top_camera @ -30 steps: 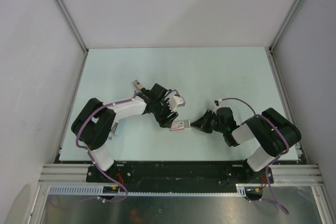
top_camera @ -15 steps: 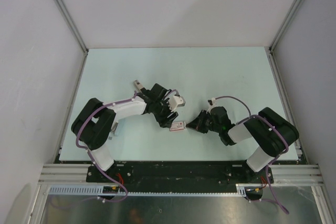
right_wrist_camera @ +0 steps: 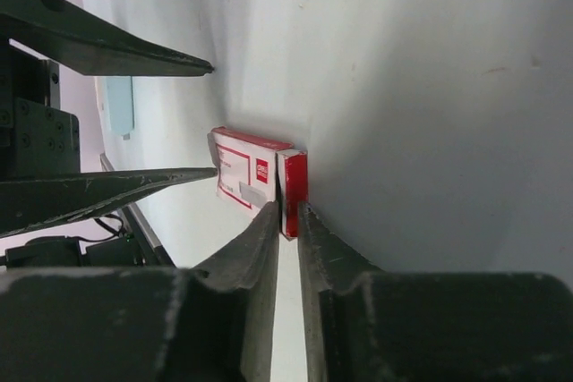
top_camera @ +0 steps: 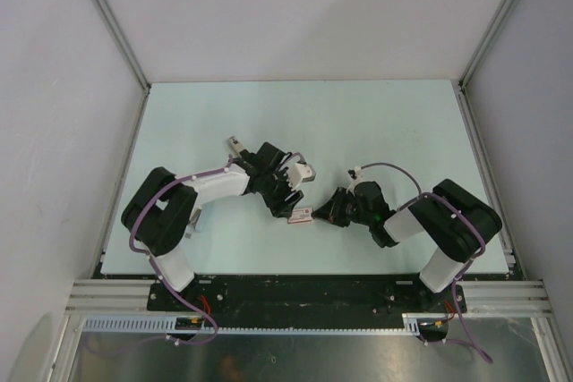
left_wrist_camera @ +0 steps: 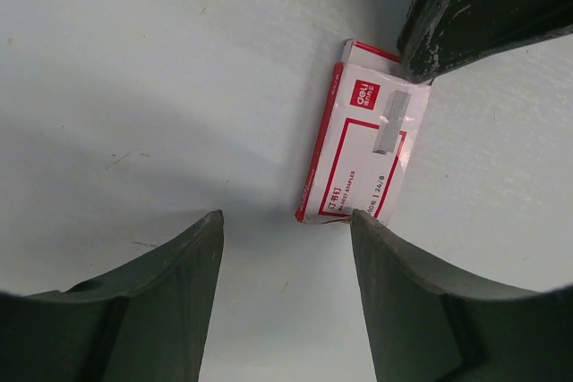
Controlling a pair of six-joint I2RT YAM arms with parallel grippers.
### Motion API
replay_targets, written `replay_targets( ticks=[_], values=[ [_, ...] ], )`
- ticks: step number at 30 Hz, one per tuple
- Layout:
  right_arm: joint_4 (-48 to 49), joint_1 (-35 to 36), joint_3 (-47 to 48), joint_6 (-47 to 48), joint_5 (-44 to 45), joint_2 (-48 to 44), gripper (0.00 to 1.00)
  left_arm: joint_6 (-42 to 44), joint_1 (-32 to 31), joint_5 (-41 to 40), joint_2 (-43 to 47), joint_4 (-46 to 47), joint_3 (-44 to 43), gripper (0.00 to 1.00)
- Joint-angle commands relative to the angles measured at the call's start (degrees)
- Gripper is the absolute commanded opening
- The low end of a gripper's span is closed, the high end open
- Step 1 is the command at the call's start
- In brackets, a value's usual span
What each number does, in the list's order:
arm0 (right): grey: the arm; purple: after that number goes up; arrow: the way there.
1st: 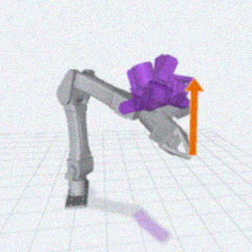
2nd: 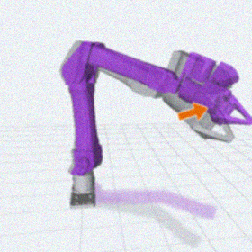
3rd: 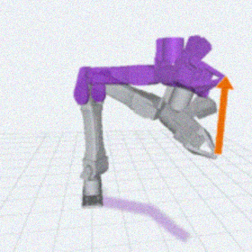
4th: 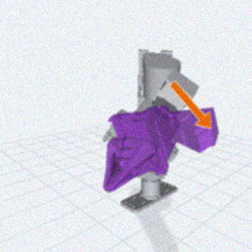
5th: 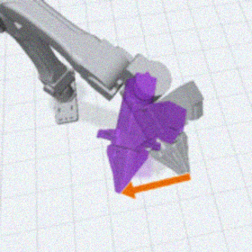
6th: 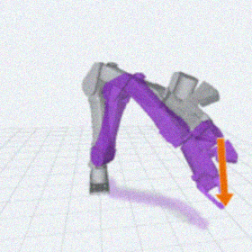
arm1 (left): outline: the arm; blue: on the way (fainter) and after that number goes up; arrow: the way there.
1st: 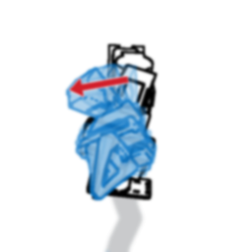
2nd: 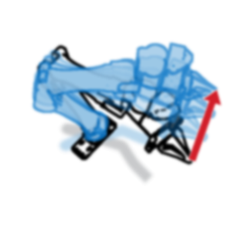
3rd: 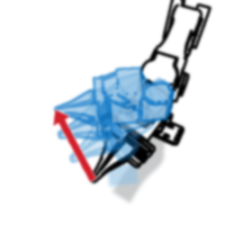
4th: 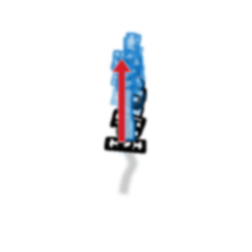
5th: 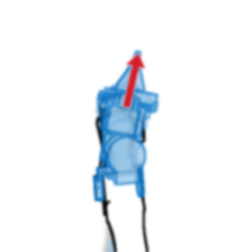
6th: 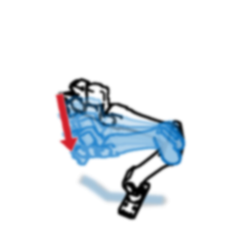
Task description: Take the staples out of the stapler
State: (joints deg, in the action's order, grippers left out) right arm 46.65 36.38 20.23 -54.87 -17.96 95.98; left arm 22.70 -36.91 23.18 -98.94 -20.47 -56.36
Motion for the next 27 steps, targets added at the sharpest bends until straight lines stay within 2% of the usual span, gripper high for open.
replay_targets(
  ticks=[1,6,12,14,16,17,18,19,20,22,27],
  values=[
    [0.64,1.07,1.04,0.51,-2.48,1.24,0.24,0.15,0.33,0.36,0.12,-0.82,-0.02,0.64],
    [-0.36,-1.12,0.74,0.71,-4.89,-0.08,0.35,-0.50,0.15,0.57,-0.63,-0.86,-1.38,0.64],
    [-5.04,-5.29,0.31,3.24,-6.67,-4.22,0.37,-0.77,0.14,-0.64,-0.13,-1.25,-2.72,0.64],
    [-9.14,-6.83,0.26,5.29,-6.00,-6.77,0.40,-0.83,0.23,-1.15,1.35,-2.58,-3.52,0.69],
    [-14.18,-8.56,0.61,7.58,-4.58,-9.83,0.51,-1.28,0.45,-1.94,3.57,-4.70,-4.95,0.81],
    [-16.93,-9.37,1.00,8.86,-3.81,-11.51,0.61,-1.57,0.53,-2.50,4.98,-5.78,-5.81,0.86],
    [-19.75,-10.13,1.55,10.20,-3.08,-13.10,0.80,-1.85,0.61,-3.08,6.43,-7.03,-6.80,0.93],
    [-22.79,-10.86,2.39,11.40,-2.32,-14.77,0.90,-2.08,0.70,-3.81,8.12,-8.31,-8.01,0.96],
    [-25.58,-11.45,3.39,12.66,-1.59,-16.49,0.95,-2.46,0.74,-4.40,10.24,-9.43,-9.18,0.98],
    [-31.15,-12.50,5.96,14.96,-0.09,-20.01,0.98,-3.14,0.95,-5.43,13.94,-11.75,-11.66,0.99],
    [-43.96,-14.91,14.92,20.04,3.77,-24.54,0.99,-4.72,2.70,-8.63,20.92,-17.14,-17.27,0.99]
  ],
)
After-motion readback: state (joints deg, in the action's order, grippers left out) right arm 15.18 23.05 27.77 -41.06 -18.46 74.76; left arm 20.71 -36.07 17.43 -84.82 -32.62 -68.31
